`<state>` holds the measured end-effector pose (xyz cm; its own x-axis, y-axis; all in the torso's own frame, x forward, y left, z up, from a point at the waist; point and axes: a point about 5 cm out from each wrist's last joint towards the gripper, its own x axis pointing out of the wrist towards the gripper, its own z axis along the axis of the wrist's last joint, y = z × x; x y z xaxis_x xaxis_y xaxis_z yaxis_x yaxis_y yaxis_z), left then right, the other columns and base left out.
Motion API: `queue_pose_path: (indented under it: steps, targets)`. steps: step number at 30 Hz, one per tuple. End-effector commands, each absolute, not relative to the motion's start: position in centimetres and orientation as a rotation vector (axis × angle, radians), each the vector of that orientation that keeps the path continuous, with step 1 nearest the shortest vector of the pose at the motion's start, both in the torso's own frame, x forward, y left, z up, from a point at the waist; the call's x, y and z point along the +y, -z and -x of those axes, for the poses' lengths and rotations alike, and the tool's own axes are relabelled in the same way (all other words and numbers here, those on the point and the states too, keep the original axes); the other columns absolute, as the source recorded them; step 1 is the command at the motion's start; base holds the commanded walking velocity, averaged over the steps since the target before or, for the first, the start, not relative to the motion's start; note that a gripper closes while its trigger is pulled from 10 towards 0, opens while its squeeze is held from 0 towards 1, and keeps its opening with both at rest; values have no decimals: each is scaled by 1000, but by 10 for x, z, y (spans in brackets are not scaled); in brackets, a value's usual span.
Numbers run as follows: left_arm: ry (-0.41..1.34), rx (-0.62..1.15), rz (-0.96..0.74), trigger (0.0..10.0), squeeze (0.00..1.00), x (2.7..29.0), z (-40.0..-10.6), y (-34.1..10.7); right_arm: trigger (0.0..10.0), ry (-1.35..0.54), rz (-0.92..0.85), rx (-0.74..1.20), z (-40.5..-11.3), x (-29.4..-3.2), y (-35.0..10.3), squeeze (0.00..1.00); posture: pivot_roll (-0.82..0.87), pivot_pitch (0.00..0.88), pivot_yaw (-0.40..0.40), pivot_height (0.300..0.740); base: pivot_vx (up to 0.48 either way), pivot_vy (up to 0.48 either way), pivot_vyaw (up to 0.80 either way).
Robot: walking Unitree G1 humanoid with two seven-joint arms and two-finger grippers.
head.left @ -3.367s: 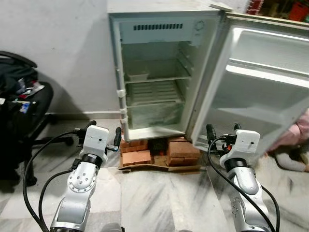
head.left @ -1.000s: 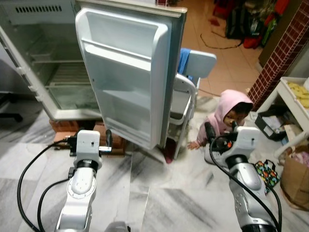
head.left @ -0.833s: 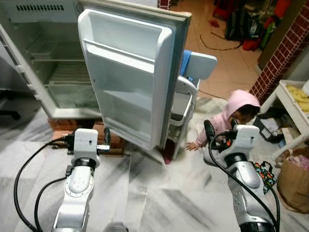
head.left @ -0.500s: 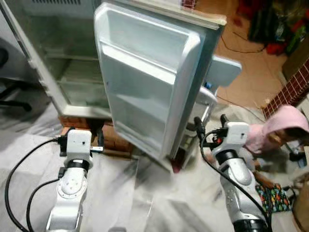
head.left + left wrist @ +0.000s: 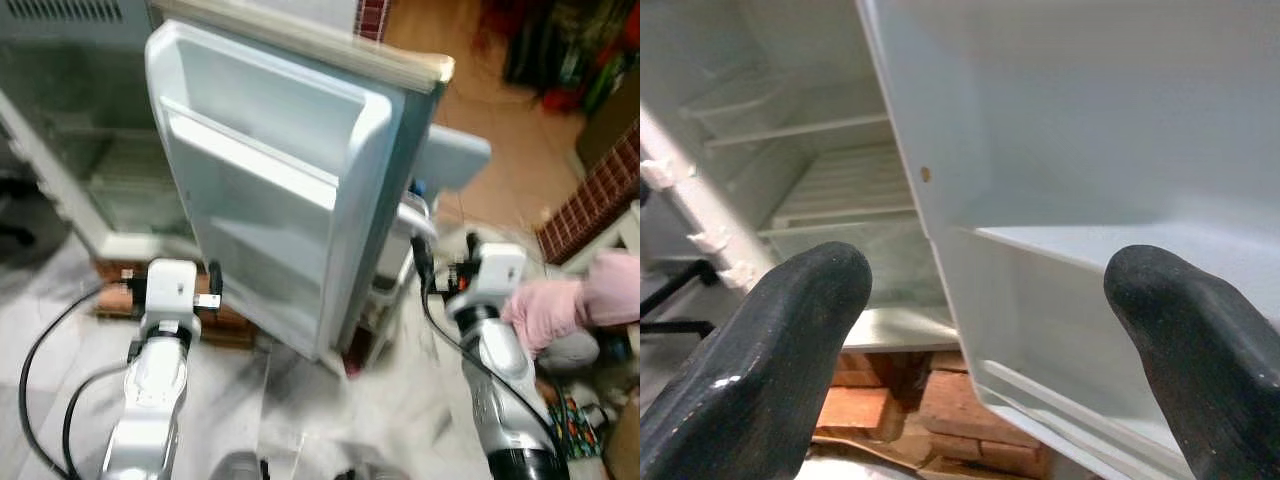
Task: Restocking fridge
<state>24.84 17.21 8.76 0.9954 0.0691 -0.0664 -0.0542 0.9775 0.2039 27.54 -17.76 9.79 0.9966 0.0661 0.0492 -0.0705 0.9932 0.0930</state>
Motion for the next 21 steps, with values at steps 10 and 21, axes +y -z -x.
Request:
queue_pose_path:
  steps: [10, 21]
  targets:
    - [-50, 87, -204, 10000, 0, 169, -246, -86, 10000, -71, -90, -52, -276, -181, -99, 0, 76, 58, -25, 740, 0, -476, 651]
    - [-106, 114, -214, 10000, 0, 176, -236, -82, 10000, -122, -101, -63, -289, -172, -103, 0, 85, 66, -22, 740, 0, -35, 0]
